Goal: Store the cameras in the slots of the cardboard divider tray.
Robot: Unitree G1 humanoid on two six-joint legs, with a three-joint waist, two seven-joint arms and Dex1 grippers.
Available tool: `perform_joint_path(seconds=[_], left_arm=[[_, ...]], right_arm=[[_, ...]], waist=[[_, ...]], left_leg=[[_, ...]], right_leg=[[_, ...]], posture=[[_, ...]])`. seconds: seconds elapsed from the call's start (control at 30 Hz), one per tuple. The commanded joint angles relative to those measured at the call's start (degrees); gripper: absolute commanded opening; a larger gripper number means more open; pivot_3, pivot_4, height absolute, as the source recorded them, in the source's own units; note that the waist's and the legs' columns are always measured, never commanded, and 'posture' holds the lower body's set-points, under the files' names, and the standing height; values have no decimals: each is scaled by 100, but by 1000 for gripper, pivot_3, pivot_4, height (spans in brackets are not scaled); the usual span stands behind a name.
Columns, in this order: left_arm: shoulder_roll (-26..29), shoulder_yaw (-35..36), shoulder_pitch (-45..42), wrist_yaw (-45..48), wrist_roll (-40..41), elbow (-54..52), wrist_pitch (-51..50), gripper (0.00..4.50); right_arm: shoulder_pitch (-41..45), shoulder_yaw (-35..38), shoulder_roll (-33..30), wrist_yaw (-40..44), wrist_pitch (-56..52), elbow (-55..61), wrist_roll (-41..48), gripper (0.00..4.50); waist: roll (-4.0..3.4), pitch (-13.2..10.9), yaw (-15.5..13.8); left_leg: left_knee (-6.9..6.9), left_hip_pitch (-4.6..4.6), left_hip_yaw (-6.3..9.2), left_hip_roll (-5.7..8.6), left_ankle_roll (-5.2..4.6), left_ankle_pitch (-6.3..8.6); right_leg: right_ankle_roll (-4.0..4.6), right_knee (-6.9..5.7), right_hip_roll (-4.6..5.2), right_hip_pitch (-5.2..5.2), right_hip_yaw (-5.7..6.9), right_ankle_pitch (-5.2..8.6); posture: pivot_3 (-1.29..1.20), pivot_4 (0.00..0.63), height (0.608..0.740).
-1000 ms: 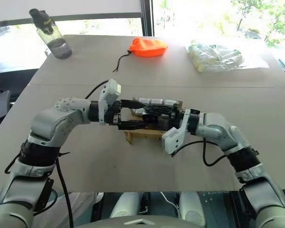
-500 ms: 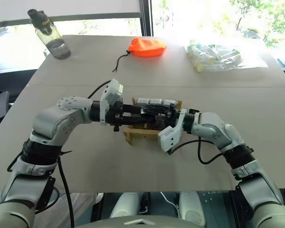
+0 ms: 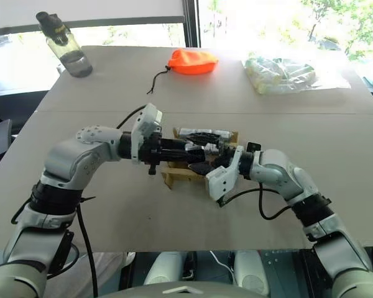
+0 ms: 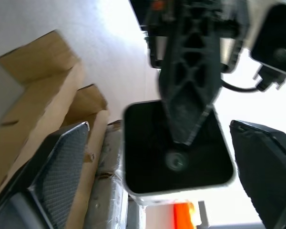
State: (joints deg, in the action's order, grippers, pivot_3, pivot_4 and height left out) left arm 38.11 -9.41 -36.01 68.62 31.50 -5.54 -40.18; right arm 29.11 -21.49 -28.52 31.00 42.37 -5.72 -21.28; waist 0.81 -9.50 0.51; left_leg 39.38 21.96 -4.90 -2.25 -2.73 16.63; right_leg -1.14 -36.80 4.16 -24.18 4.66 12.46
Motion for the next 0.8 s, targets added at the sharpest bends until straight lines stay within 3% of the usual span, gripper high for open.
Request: perform_joint_path(seconds=[0.03, 0.27, 0.53, 0.8], left_arm=[[153, 27, -145, 391, -268, 368, 605, 766], [118, 15, -421, 1105, -702, 1394, 1724, 766], [42, 87, -221, 1625, -879, 1723, 2574, 766], [-91, 12, -194, 1913, -1255, 2455, 3611, 766]], right_arm=[[-294, 325, -240, 366, -568, 657, 1009, 4500], [-1768, 846, -912, 1238, -2675, 2148, 3499, 4500], [-4193, 2610, -1338, 1965, -4269, 2990, 6384, 4500], [-5408, 3227, -703, 3412, -3665, 2027, 6516, 4500]], waist=[[0, 0, -5], [1, 1, -91], [5, 3, -158], [8, 5, -139]], left_leg=[[0, 0, 0, 0, 0, 0], [-1, 3, 4, 0, -2, 1], [1, 1, 13, 2, -8, 5], [0, -17, 13, -1, -34, 19]], right_leg=[[0, 0, 0, 0, 1, 0], [1, 2, -1, 0, 7, 0], [0, 8, 0, 10, 13, 0], [-1, 5, -7, 21, 8, 2]], posture=[[0, 150, 726], [0, 150, 726], [0, 150, 726], [0, 150, 726]])
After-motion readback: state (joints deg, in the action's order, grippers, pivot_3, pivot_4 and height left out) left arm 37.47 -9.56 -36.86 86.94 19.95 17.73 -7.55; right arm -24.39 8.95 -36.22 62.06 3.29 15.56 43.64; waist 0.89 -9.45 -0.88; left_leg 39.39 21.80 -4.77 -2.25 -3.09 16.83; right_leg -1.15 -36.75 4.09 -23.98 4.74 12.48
